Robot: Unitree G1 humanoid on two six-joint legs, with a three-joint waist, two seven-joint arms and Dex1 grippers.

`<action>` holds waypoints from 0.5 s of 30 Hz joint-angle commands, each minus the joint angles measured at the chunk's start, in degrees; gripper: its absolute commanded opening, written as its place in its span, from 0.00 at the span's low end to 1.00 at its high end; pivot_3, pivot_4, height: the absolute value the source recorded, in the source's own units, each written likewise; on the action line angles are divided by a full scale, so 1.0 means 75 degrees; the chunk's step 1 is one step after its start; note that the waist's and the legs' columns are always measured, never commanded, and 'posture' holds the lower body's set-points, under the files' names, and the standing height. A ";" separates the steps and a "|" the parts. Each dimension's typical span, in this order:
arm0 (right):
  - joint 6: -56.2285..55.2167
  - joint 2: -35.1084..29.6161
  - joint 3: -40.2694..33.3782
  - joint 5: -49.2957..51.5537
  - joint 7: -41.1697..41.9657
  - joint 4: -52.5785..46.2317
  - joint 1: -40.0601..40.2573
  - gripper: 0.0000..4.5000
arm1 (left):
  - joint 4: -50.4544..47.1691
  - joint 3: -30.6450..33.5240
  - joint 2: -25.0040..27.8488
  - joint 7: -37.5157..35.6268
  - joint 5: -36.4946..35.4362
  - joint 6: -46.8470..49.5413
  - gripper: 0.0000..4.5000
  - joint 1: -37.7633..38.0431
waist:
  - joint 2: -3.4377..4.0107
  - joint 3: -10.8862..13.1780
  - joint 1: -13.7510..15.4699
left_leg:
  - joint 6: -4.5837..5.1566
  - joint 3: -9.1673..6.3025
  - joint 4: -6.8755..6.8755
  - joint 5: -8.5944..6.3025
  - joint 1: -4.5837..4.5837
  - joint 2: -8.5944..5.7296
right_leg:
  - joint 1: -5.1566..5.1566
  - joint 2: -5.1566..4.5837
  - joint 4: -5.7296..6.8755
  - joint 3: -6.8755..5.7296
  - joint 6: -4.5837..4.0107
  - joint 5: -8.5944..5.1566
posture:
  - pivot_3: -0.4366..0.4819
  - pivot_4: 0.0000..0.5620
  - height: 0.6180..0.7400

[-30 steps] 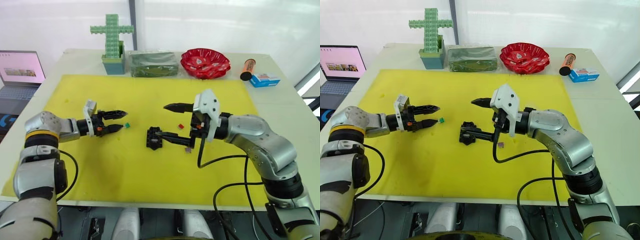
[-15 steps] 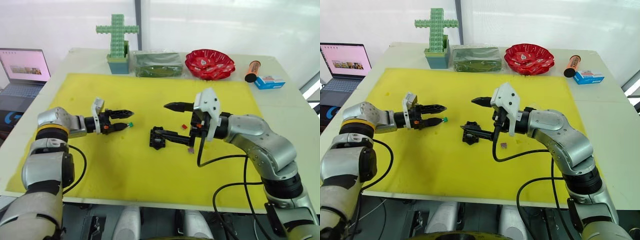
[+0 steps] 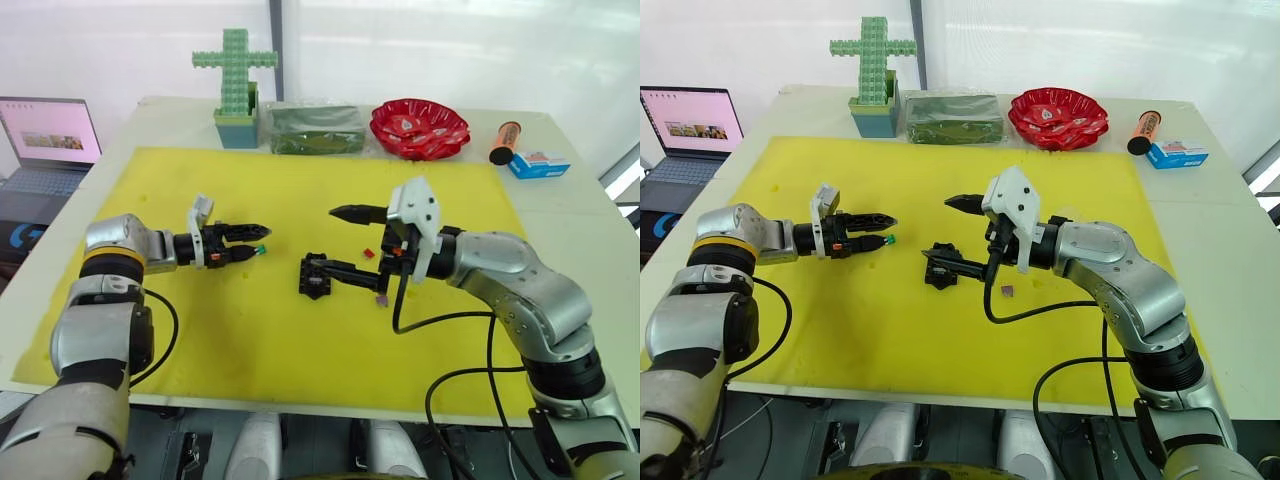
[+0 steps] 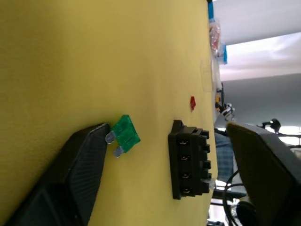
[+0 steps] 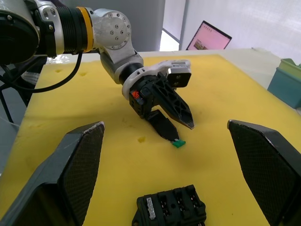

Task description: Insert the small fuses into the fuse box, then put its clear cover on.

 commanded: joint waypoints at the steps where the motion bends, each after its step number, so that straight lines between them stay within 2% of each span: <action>1: -0.0127 0.0010 -0.0178 0.0052 -0.0002 -0.0277 -0.0064 1.00 | 0.0144 -0.0234 -0.0154 0.0156 0.0312 -0.0127 0.63 0.0156 | 0.0000 0.0000 0.0000 | 0.0000 0.0000 -0.0001 0.0000 0.0000 0.0000 | 0.0000 0.0000 -0.0001 0.0000 0.0000 0.0000 | 0.48 0.27 1.00; 8: -0.0092 0.0013 -0.0133 0.0024 -0.0010 -0.0231 -0.0133 1.00 | -0.0091 -0.0621 -0.0063 -0.0100 0.0653 -0.0302 0.05 0.0493 | 0.0003 -0.0002 -0.0041 | 0.0001 0.0001 -0.0008 0.0000 -0.0001 0.0001 | -0.0003 0.0001 -0.0005 0.0000 0.0001 0.0001 | 0.48 0.27 1.00; 9: -0.0084 0.0016 -0.0130 0.0024 -0.0013 -0.0228 -0.0140 1.00 | -0.0156 -0.0645 -0.0034 -0.0136 0.0655 -0.0268 0.00 0.0550 | 0.0007 -0.0004 -0.0055 | 0.0001 0.0002 -0.0009 0.0000 0.0000 0.0002 | -0.0003 0.0002 -0.0005 0.0000 0.0001 0.0000 | 0.48 0.27 1.00; 15: -0.0122 0.0060 -0.0055 -0.0021 0.0003 -0.0167 -0.0115 1.00 | -0.0812 -0.0591 0.0141 -0.0460 0.0351 0.0280 0.00 0.0867 | 0.0011 -0.0006 -0.0229 | 0.0002 0.0000 -0.0017 -0.0001 0.0002 0.0004 | -0.0005 0.0003 -0.0002 0.0000 0.0004 -0.0002 | 0.48 0.27 1.00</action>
